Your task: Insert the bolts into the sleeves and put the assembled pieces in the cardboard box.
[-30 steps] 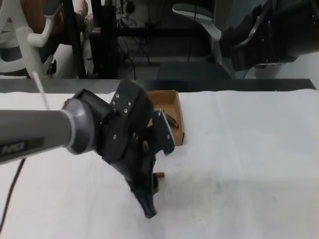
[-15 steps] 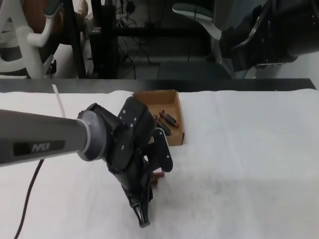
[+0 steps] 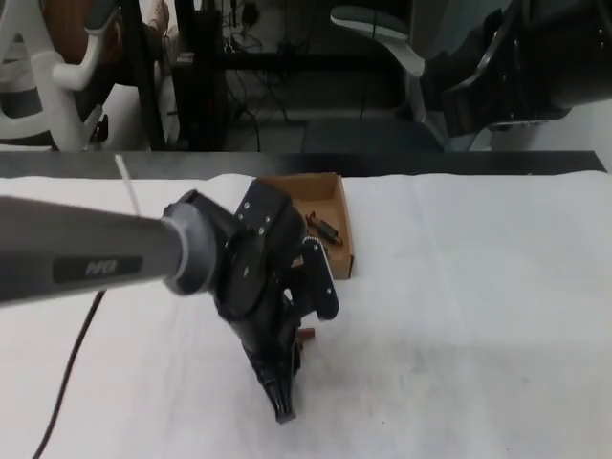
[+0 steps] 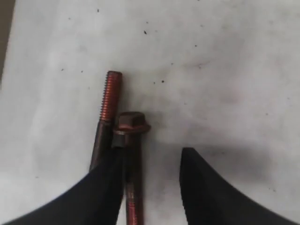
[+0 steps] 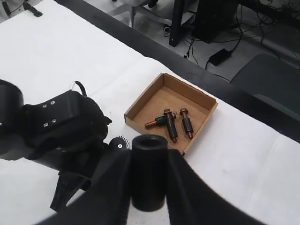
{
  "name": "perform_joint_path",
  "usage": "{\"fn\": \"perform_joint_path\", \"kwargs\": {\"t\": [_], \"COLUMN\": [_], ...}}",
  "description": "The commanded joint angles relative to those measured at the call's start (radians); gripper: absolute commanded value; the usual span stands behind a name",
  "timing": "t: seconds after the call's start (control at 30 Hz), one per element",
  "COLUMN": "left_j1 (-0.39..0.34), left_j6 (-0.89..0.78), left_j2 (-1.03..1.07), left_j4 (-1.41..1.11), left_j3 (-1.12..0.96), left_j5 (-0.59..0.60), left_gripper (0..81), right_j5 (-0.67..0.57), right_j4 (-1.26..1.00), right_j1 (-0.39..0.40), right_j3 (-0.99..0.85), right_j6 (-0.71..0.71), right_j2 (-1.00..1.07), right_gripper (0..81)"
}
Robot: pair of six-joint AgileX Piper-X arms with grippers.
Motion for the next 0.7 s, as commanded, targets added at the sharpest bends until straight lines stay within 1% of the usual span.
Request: {"fn": "perform_joint_path", "kwargs": {"t": [0.0, 0.1, 0.17, 0.2, 0.23, 0.27, 0.4, 0.53, 0.67], "left_j1": [0.000, 0.000, 0.000, 0.000, 0.000, 0.000, 0.000, 0.000, 0.000], "left_j6": [0.004, 0.001, 0.001, 0.001, 0.001, 0.001, -0.026, -0.121, -0.191], "left_j2": [0.038, 0.055, 0.061, 0.063, 0.063, 0.063, 0.063, 0.047, -0.036], "left_j4": [0.038, 0.075, 0.122, 0.130, 0.134, 0.138, 0.157, 0.198, 0.185], "left_j3": [-0.033, -0.056, -0.068, -0.068, -0.068, -0.068, -0.068, -0.068, -0.068], "left_j5": [0.008, 0.008, 0.008, 0.008, 0.008, 0.008, 0.008, 0.017, 0.149], "left_gripper": [36.5, 36.5, 30.7, 24.1, 15.1, 1.8, 1.8, 1.8, 1.8], "right_j5": [-0.007, -0.007, -0.007, -0.007, -0.007, -0.007, -0.007, 0.000, 0.047], "right_j4": [-0.018, -0.018, -0.018, -0.018, -0.018, -0.018, -0.018, -0.017, -0.016], "right_j1": [-0.005, -0.005, -0.005, -0.005, -0.005, -0.005, -0.005, -0.005, -0.005], "right_j3": [-0.003, -0.003, -0.003, -0.003, -0.003, -0.003, -0.003, -0.003, -0.003], "right_j6": [0.003, 0.003, 0.001, -0.002, -0.004, -0.004, -0.004, -0.003, -0.070], "right_j2": [-0.010, -0.010, -0.010, -0.010, -0.010, -0.010, -0.010, -0.010, -0.010], "right_gripper": [0.0, 0.0, 0.0, 0.0, 0.0, 0.0, 0.0, 0.0, 0.0]}}
